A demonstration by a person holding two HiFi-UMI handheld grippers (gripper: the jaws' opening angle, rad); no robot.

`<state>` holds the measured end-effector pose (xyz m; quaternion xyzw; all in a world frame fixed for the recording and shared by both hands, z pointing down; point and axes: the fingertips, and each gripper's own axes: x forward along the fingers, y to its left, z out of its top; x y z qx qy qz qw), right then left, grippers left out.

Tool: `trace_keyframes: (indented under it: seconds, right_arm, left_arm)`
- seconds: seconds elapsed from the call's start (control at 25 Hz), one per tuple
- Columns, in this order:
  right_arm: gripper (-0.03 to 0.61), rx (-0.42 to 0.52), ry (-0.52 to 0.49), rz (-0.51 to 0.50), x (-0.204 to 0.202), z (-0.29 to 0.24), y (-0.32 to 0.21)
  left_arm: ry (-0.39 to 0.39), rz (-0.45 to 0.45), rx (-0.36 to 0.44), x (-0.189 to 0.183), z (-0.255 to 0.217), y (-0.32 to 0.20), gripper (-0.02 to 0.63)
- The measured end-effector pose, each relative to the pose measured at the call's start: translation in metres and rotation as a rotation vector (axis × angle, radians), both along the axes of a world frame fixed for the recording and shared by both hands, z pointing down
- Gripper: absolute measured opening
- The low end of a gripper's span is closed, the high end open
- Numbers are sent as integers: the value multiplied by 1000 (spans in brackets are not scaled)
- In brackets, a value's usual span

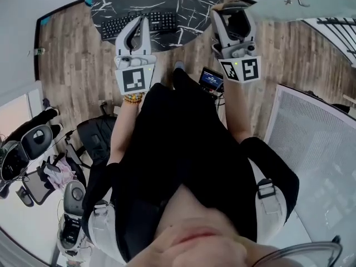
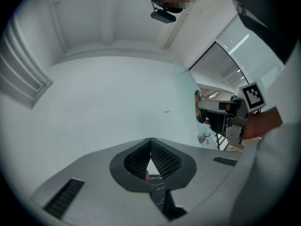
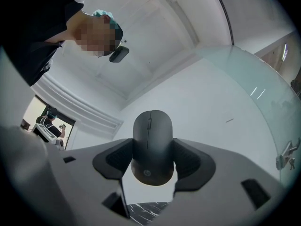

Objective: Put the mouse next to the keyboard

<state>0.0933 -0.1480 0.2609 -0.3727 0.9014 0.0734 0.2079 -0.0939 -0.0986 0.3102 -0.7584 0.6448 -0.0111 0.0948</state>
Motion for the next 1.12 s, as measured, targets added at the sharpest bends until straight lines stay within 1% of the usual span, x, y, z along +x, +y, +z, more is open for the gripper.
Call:
trace_keyframes:
  seconds: [0.08, 0.24, 0.44, 0.6, 0.76, 0.96, 1.12]
  right_arm:
    - [281, -7, 7, -16, -3, 3, -14]
    - [281, -33, 10, -34, -17, 11, -36]
    - [281, -50, 20, -18, -25, 21, -54]
    - [281, -72, 48, 6, -34, 36, -62]
    - [281, -110, 65, 20, -39, 56, -70]
    - [281, -150, 112, 36, -42, 85, -78]
    - [281, -185, 139, 46, -42, 111, -83]
  left_arm:
    - [2, -11, -1, -1, 0, -9, 12]
    - [2, -18, -43, -12, 11, -23, 12]
    - [-11, 14, -76, -20, 21, -41, 12]
    - [-25, 42, -92, -29, 23, -49, 13]
    - [-16, 54, -114, -38, 27, -56, 12]
    - [-28, 87, -132, -32, 35, -59, 12]
    - [-37, 102, -163, -27, 43, -58, 12]
